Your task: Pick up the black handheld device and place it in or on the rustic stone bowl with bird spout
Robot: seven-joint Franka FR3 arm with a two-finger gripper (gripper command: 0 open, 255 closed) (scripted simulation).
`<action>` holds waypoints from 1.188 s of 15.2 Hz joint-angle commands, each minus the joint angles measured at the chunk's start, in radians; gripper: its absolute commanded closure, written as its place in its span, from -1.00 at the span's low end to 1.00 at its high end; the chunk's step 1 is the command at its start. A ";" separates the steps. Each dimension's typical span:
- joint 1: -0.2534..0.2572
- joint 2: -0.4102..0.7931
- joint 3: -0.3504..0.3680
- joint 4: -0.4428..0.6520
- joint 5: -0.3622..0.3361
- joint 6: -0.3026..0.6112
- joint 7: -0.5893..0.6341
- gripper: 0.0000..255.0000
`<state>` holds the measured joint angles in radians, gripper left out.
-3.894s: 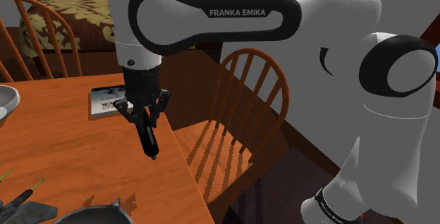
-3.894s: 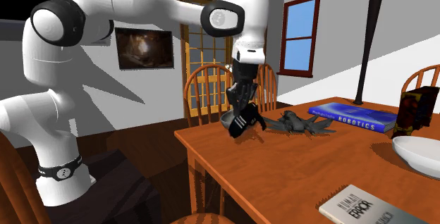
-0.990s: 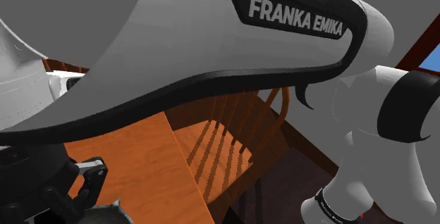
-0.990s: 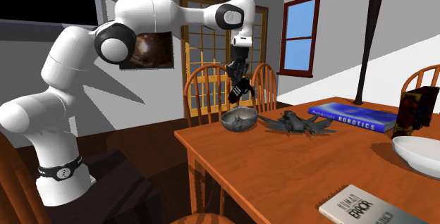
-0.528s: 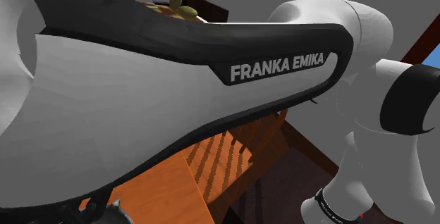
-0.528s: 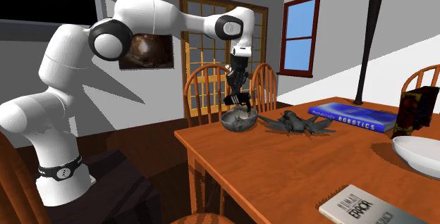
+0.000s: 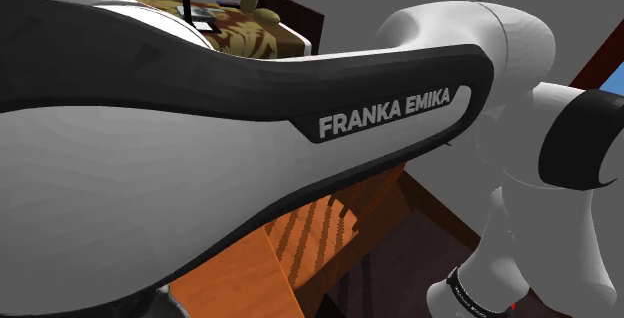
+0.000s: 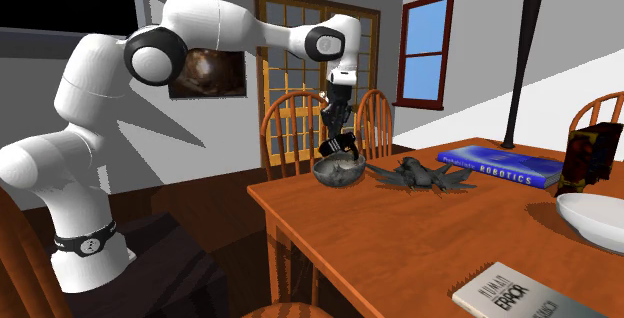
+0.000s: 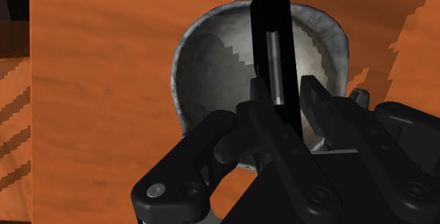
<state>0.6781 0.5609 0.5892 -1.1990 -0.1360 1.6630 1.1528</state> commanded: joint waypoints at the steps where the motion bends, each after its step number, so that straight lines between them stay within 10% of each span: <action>1: 0.000 0.000 0.000 0.000 0.000 0.000 0.000 -1.00; 18: 0.042 0.046 -0.007 0.208 -0.018 -0.159 -0.001 -1.00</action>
